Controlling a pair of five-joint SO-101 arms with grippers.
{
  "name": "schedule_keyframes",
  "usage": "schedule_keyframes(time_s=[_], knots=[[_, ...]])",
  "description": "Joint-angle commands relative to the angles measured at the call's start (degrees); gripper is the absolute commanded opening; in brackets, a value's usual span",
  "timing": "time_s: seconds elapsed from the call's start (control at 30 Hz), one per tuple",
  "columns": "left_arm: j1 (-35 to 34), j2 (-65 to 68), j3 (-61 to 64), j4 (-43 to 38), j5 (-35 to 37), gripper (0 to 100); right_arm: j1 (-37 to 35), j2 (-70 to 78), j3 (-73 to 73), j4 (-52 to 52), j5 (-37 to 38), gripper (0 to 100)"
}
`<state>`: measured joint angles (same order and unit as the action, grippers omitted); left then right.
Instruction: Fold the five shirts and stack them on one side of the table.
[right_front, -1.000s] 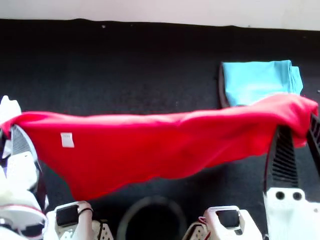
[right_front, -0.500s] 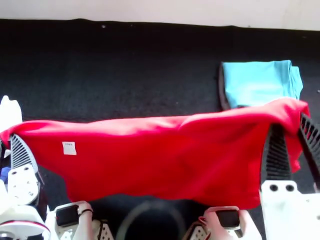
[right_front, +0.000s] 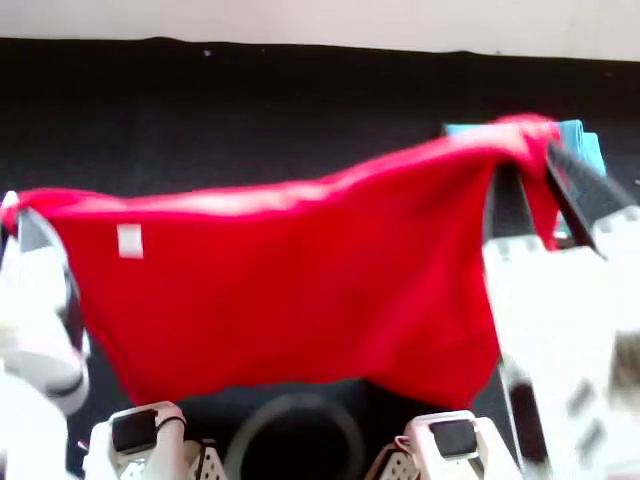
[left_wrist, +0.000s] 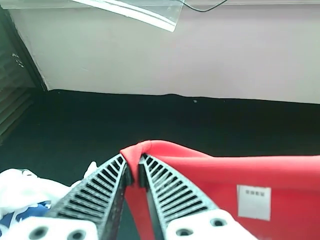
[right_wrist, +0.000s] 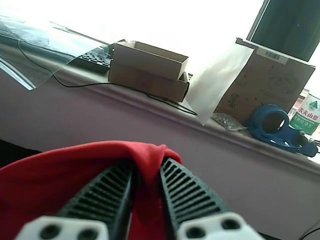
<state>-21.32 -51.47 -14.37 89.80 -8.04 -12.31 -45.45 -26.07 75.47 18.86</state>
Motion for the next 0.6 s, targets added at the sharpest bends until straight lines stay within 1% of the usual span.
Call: schedule_keyframes(time_s=[0.0, 0.1, 0.2, 0.37, 0.57], knots=[[0.7, 8.5, 0.3, -6.2, 0.3, 1, -0.3, 0.1, 14.2, -15.3, 0.2, 0.5], [0.7, 16.3, -0.1, -10.5, 0.3, 1, -0.3, 1.0, 24.2, -27.6, 0.4, 0.5], [0.7, 23.6, -0.1, -15.4, 0.3, 1, -0.1, 5.4, 28.3, -35.2, 0.4, 0.5], [0.8, 34.9, -0.1, -23.2, 0.3, 1, -0.1, 17.3, 26.1, -38.3, 0.4, 0.5], [0.8, 45.8, -0.2, -32.1, 0.3, 1, 0.0, 34.8, 15.9, -38.3, 0.3, 0.5]])
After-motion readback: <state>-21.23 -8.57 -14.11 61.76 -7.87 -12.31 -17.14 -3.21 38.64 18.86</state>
